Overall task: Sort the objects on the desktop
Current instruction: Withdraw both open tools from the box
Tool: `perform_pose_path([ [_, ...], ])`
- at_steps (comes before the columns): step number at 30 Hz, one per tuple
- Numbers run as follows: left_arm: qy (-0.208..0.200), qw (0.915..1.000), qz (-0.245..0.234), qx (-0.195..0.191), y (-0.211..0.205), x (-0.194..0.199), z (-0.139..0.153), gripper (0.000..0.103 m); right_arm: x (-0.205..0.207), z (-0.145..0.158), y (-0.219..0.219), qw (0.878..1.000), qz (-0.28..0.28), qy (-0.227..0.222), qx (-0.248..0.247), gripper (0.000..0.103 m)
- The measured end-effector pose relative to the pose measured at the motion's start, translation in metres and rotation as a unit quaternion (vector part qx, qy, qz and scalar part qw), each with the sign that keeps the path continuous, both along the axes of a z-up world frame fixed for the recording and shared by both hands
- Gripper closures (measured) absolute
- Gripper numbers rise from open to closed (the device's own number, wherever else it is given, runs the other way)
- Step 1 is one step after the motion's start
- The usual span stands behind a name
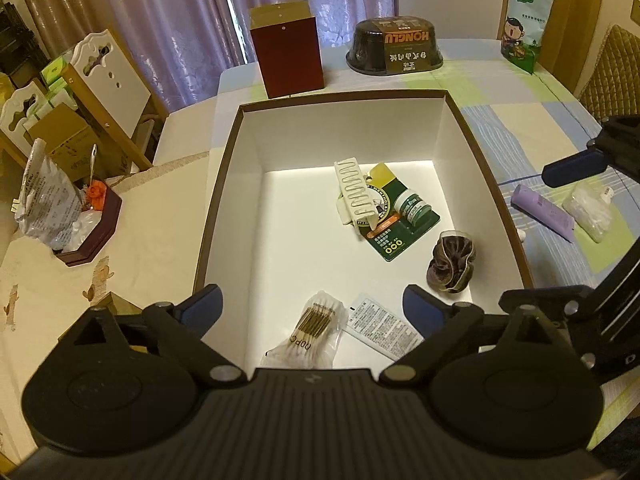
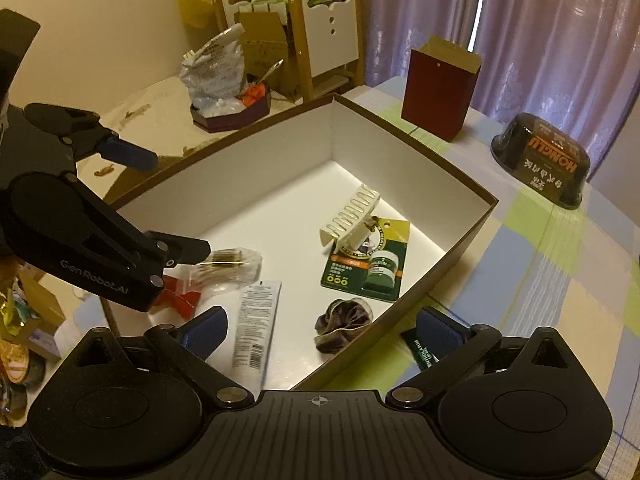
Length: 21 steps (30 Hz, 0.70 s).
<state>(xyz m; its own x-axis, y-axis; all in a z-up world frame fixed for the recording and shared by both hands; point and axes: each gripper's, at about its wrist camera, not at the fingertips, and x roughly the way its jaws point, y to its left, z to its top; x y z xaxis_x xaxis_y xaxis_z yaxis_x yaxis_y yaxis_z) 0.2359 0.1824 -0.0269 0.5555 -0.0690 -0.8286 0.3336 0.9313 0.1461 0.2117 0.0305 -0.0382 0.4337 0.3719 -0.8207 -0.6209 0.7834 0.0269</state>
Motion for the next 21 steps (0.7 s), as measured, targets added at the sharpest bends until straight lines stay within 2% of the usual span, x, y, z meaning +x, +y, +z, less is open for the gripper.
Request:
perform_pose_path([
  [21,-0.017,0.9997,0.019,-0.001,0.0,-0.048,0.017,0.004,-0.029,0.008,-0.02,0.999,-0.034,-0.001,0.012,0.0],
])
